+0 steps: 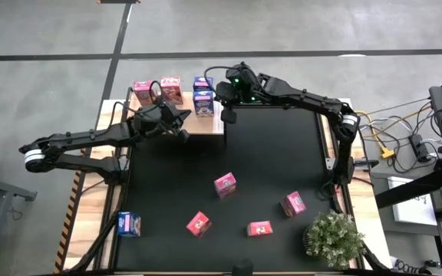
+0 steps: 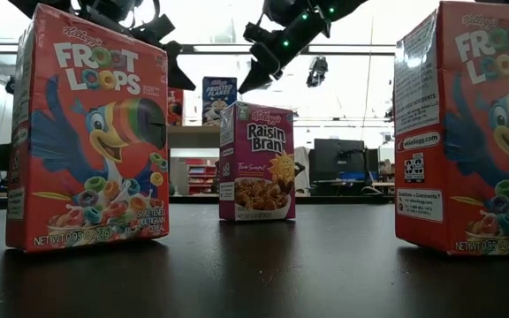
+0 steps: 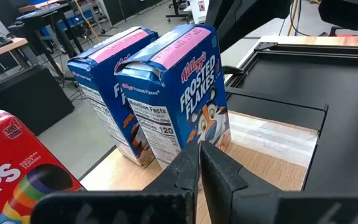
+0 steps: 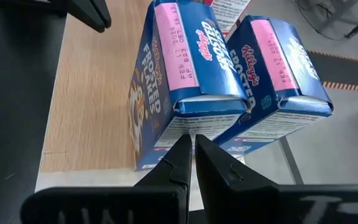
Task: Stack cereal on shelf
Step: Align the right blue cereal box with the other blue cereal box on the shelf, then align the left purple cereal box with the other purple cereal box on the shelf
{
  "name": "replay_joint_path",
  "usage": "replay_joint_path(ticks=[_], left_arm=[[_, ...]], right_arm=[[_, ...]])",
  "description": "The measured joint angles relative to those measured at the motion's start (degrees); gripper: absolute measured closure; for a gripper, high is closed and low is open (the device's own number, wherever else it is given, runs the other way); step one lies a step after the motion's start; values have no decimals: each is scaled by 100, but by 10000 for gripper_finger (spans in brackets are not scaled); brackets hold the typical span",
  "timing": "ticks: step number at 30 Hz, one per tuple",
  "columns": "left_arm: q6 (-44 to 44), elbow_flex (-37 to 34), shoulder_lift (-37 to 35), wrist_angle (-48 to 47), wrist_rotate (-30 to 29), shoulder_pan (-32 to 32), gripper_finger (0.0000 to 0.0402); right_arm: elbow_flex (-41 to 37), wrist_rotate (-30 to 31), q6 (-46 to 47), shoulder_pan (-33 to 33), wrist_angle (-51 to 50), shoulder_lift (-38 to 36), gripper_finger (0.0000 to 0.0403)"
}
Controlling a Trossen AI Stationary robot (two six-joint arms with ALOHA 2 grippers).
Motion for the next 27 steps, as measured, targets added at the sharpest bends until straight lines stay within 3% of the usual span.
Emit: replay_joint_path(ticks=[9, 15, 21, 27], left_arm=[[-12, 0, -2, 2, 1, 0, 401], [-90, 0, -170, -60, 0, -106, 401], [-355, -2, -611, -326, 6, -765, 401], [-403, -2, -843, -339, 10, -1807, 401]], right_arm=[[1, 1, -2, 33, 150, 0, 390], [139, 238, 25, 53, -445, -193, 390], [-300, -263, 273, 289, -597, -755, 391], [-1544, -293, 493, 907, 166, -1560, 391]])
